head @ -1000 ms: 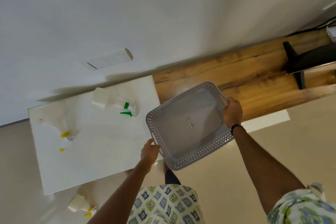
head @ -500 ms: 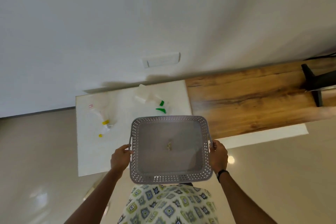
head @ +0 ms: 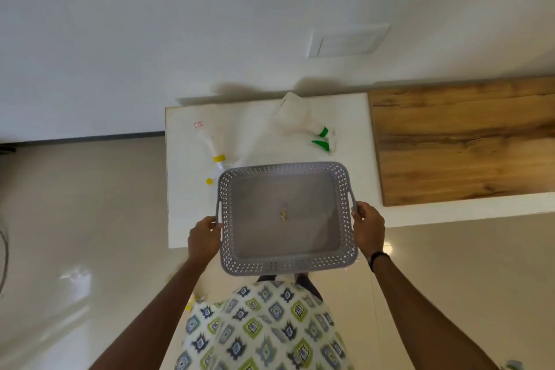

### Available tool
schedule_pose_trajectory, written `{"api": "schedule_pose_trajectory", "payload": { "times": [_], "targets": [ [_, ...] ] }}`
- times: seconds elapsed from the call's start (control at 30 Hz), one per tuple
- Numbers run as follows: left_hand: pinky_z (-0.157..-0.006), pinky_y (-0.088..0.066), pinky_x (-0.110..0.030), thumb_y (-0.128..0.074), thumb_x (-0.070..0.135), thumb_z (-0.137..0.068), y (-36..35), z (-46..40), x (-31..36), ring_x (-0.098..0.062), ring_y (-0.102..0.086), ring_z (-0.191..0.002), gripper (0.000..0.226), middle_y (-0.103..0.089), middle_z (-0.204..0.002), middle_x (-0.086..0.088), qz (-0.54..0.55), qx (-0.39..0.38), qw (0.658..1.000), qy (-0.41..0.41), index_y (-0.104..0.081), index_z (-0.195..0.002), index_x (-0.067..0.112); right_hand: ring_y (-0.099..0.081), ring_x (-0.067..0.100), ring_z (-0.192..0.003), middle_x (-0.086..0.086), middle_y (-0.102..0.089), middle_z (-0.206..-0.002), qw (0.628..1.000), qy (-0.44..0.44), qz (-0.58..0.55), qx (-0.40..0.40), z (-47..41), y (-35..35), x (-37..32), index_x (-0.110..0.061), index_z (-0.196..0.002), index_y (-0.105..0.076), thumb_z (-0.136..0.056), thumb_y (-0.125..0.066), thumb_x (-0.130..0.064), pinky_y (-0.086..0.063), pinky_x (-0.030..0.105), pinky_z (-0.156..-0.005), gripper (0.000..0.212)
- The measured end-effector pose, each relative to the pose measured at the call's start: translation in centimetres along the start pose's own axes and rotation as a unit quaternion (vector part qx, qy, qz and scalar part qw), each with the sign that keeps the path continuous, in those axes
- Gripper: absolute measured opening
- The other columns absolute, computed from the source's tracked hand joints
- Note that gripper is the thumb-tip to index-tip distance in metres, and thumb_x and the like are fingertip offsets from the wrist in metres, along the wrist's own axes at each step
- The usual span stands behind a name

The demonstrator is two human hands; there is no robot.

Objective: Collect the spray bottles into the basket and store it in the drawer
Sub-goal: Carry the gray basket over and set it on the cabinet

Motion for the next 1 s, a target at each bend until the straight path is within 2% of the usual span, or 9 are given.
{"api": "schedule_pose_trajectory", "payload": {
  "times": [0.2,0.33,0.47,0.57,0.7,0.8,0.87,0.93,1.0],
  "targets": [
    [-0.081,-0.047,-0.031,-0.052,0.004,-0.088,-1.4,-1.8,0.1,-0.029,-0.067,-0.098,0.024,-0.072,-0.109,-0.011,0.003,0.032,0.999,-0.04,-0.068,-0.107,0.007,-0.059,0.022,-0.083,0.016,-0.069,-0.096,0.998,0.048,-0.001,0.038,-1.6,-0.2,0.0,-0.001,-0.1,-0.066,-0.092,-0.053,-0.002,-0.043,0.03,-0.074,0.016],
    [-0.076,-0.043,-0.026,-0.053,0.003,-0.085,-1.4,-3.2,1.5,-0.026,-0.068,-0.096,0.027,-0.073,-0.104,-0.008,0.005,0.059,0.996,-0.07,-0.069,-0.105,0.011,-0.062,0.025,-0.087,0.015,-0.07,-0.099,0.994,0.087,-0.01,0.06,-3.5,0.0,-0.2,-0.003,-0.103,-0.067,-0.091,-0.056,0.0,-0.052,0.04,-0.079,0.016],
    [-0.077,-0.042,-0.024,-0.055,0.004,-0.084,-1.5,-4.5,3.2,-0.023,-0.068,-0.097,0.026,-0.074,-0.102,-0.005,0.004,0.066,0.991,-0.113,-0.069,-0.103,0.014,-0.06,0.021,-0.087,0.017,-0.069,-0.1,0.991,0.112,-0.024,0.072,-5.4,0.3,-0.5,0.0,-0.105,-0.066,-0.09,-0.057,0.001,-0.048,0.034,-0.079,0.018],
    [-0.08,-0.042,-0.024,-0.059,0.007,-0.083,-1.7,-5.6,4.6,-0.019,-0.068,-0.097,0.023,-0.075,-0.099,-0.003,0.013,0.078,0.987,-0.141,-0.07,-0.1,0.016,-0.062,0.025,-0.087,0.018,-0.07,-0.099,0.988,0.128,-0.029,0.085,-7.1,0.6,-0.4,0.001,-0.104,-0.067,-0.089,-0.058,0.001,-0.045,0.028,-0.077,0.017],
    [-0.09,-0.051,-0.035,-0.062,0.008,-0.082,-1.8,-6.7,5.8,-0.02,-0.07,-0.089,0.021,-0.076,-0.095,-0.001,0.033,0.082,0.983,-0.162,-0.071,-0.097,0.019,-0.06,0.017,-0.086,0.014,-0.07,-0.098,0.986,0.134,-0.022,0.097,-9.5,0.8,-0.6,-0.002,-0.104,-0.068,-0.089,-0.059,-0.004,-0.04,0.013,-0.069,0.018],
    [-0.091,-0.053,-0.042,-0.062,0.007,-0.083,-1.9,-7.2,6.1,-0.023,-0.071,-0.088,0.02,-0.075,-0.097,-0.005,0.036,0.078,0.981,-0.174,-0.07,-0.099,0.016,-0.064,0.023,-0.087,0.014,-0.071,-0.098,0.984,0.142,-0.028,0.101,-10.7,0.8,-1.1,-0.002,-0.105,-0.068,-0.089,-0.059,-0.005,-0.043,0.017,-0.07,0.018],
    [-0.091,-0.053,-0.044,-0.063,0.007,-0.082,-1.9,-7.4,6.2,-0.024,-0.071,-0.088,0.021,-0.075,-0.098,-0.006,0.04,0.074,0.981,-0.175,-0.07,-0.1,0.015,-0.065,0.025,-0.089,0.016,-0.071,-0.1,0.984,0.145,-0.027,0.099,-11.3,0.9,-1.4,-0.002,-0.105,-0.068,-0.089,-0.059,-0.005,-0.043,0.015,-0.069,0.019],
    [-0.09,-0.053,-0.043,-0.063,0.006,-0.082,-2.0,-7.5,6.3,-0.025,-0.071,-0.09,0.021,-0.075,-0.098,-0.008,0.038,0.068,0.981,-0.179,-0.069,-0.101,0.013,-0.065,0.025,-0.091,0.017,-0.07,-0.102,0.984,0.147,-0.017,0.096,-11.5,1.0,-1.7,-0.001,-0.107,-0.067,-0.089,-0.059,-0.005,-0.042,0.011,-0.068,0.02],
    [-0.091,-0.052,-0.038,-0.064,0.006,-0.083,-2.0,-7.2,6.6,-0.028,-0.068,-0.096,0.024,-0.072,-0.105,-0.01,0.018,0.078,0.977,-0.199,-0.065,-0.107,0.009,-0.064,0.027,-0.097,0.017,-0.067,-0.109,0.983,0.15,-0.012,0.102,-11.6,1.2,-2.2,0.0,-0.113,-0.064,-0.09,-0.059,-0.005,-0.043,0.018,-0.072,0.024]
  ]
}}
Point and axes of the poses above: each hand's wrist, its own z-axis away from the middle knuckle, its own y-axis out of the back of the hand, x = y × z, the point moved 5 cm from there along -z, towards the middle knuckle
